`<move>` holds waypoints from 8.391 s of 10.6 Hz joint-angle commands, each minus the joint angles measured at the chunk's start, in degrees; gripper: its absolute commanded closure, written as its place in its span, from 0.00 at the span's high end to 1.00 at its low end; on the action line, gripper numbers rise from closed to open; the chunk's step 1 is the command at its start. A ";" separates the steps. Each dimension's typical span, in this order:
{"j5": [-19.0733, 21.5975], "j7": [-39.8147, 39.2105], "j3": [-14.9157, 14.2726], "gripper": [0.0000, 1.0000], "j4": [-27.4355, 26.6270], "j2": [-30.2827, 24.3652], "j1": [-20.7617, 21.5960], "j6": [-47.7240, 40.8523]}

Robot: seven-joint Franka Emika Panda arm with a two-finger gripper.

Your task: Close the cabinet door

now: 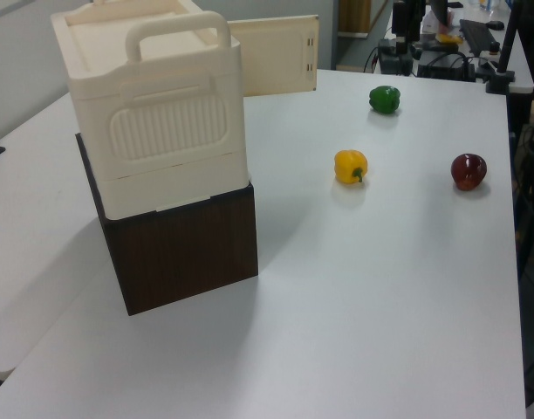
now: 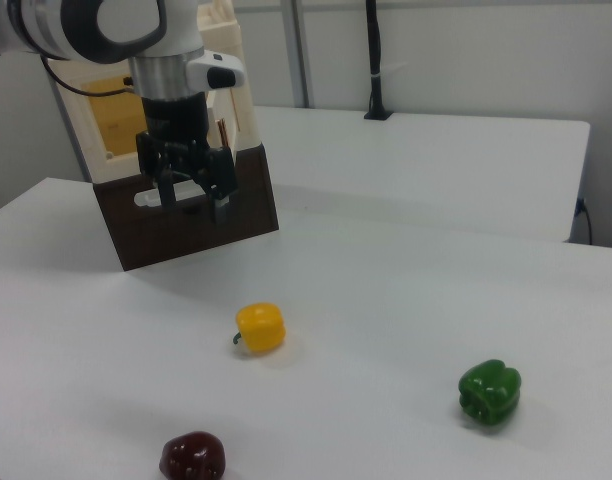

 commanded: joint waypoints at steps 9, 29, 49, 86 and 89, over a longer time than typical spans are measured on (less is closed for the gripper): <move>-0.17 0.18 0.16 1.00 0.08 -0.69 0.30 -3.41; 0.70 -14.91 0.25 0.00 -0.36 0.10 0.30 -4.82; 6.07 -72.92 0.68 0.00 -0.10 6.87 -4.45 36.30; 3.08 -16.02 -0.01 0.00 0.43 6.35 28.43 35.04; -0.58 -4.61 -0.02 0.02 0.60 2.31 23.69 19.15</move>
